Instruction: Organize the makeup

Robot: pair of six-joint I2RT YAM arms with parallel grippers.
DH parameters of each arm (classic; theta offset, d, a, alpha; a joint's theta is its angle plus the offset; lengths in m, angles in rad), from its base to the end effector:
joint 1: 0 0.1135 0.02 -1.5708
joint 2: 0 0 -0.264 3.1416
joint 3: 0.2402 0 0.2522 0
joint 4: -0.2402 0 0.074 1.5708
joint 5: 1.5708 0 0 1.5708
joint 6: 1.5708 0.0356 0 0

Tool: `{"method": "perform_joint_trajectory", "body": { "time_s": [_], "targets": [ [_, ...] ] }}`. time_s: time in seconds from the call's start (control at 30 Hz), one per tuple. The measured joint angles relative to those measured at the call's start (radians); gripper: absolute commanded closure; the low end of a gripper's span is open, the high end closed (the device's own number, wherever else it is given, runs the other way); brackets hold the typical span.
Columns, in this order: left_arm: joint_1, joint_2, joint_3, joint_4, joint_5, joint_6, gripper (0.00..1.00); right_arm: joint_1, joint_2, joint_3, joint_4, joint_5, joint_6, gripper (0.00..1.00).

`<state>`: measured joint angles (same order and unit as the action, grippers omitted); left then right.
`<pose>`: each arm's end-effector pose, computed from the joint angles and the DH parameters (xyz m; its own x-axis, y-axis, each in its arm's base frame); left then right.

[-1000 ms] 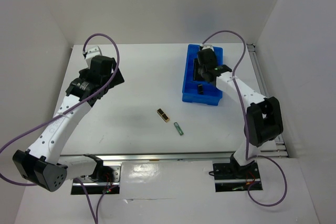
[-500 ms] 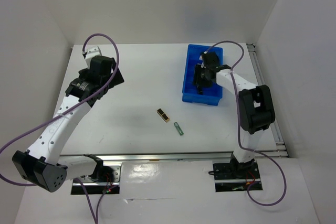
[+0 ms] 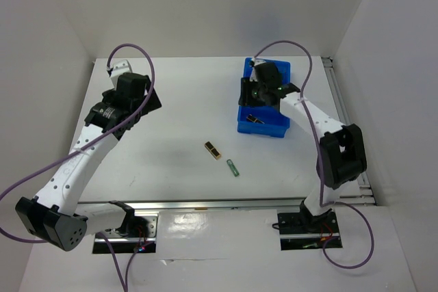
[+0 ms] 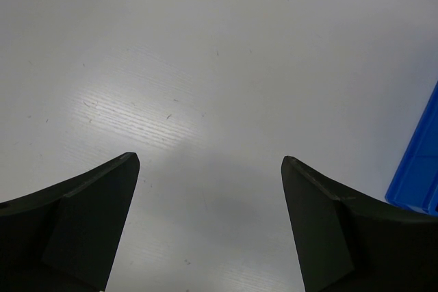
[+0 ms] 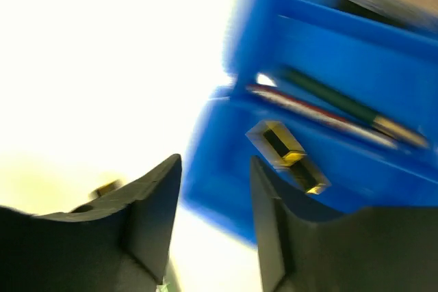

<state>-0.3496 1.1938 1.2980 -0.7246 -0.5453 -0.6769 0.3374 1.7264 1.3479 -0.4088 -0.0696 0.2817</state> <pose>0.2367 -0.0666 0.3834 -0.3609 -0.4385 -0.8231 -0.4229 0.8636 -0.2746 0.3653 0.1308 0.2620 -0.7468 0.0319 -0.6642 -0.1759 0.9538 0.2435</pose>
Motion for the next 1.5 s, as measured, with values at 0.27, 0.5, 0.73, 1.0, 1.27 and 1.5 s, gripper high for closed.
{"method": "perform_joint_trajectory", "body": {
  "time_s": [0.27,0.5,0.73,1.0,1.27,1.5],
  "targets": [
    [0.000,-0.001,0.000,-0.001,-0.010,-0.002,0.01,0.347,-0.108,-0.040,0.049,-0.053,-0.145,0.23],
    [0.000,-0.010,0.000,-0.008,-0.012,-0.003,0.01,0.492,0.027,-0.106,0.039,-0.040,-0.165,0.21],
    [0.000,-0.014,0.000,-0.010,-0.012,-0.004,0.01,0.524,0.141,-0.111,0.051,0.050,-0.157,0.31],
    [0.000,-0.020,0.000,-0.014,-0.013,-0.005,0.01,0.530,0.193,-0.111,0.061,0.151,-0.136,0.66],
    [0.000,-0.020,0.000,-0.015,-0.013,-0.005,0.01,0.523,0.164,-0.094,0.041,0.249,-0.123,0.82],
    [0.000,-0.020,0.000,-0.015,-0.013,-0.004,0.01,0.390,-0.034,-0.063,0.048,0.331,-0.127,0.82]
  ]
}}
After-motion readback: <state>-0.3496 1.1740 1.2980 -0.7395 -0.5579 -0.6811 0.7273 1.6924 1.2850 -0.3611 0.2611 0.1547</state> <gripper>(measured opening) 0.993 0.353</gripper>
